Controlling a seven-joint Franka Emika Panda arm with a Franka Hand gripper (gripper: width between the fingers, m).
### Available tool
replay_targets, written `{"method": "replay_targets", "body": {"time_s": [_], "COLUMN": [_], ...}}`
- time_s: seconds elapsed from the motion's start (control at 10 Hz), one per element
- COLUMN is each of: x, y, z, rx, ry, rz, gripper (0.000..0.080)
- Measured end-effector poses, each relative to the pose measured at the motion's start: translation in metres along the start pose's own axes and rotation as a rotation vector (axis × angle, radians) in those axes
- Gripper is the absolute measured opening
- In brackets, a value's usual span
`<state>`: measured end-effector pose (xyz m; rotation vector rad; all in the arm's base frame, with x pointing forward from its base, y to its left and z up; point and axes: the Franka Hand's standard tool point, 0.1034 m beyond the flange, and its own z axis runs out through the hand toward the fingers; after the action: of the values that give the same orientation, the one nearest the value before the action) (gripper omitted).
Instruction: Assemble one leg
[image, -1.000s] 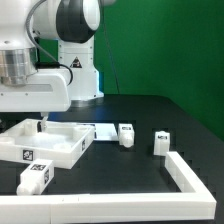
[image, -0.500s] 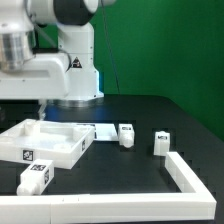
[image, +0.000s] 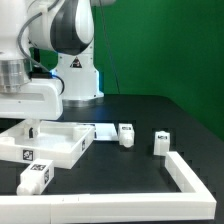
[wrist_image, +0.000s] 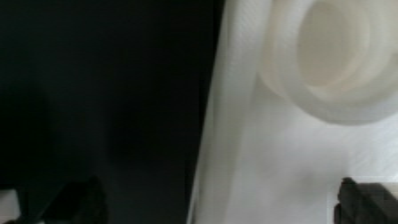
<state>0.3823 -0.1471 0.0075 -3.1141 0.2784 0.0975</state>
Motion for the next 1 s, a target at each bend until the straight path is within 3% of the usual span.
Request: {"method": "replay_targets", "body": {"time_s": [0.1,0.3,0.4,0.5,0.6,0.9,1.0], "x": [0.000,0.000,0.000,0.000,0.000,0.002,0.012], "y": [0.000,0.000,0.000,0.000,0.000,-0.004,-0.019], "z": [0.000,0.000,0.000,0.000,0.000,-0.003,-0.018], "rx": [0.000,0.000,0.000,0.000,0.000,0.010,0.044], "ry": [-0.001,-0.001,-0.001,-0.001,-0.001,-0.010,-0.029], "rz": [0.000,0.000,0.000,0.000,0.000,0.005,0.011], "gripper": [0.0649,0.0411,0.0411,0.0227,0.0096,0.0053,0.0053]}}
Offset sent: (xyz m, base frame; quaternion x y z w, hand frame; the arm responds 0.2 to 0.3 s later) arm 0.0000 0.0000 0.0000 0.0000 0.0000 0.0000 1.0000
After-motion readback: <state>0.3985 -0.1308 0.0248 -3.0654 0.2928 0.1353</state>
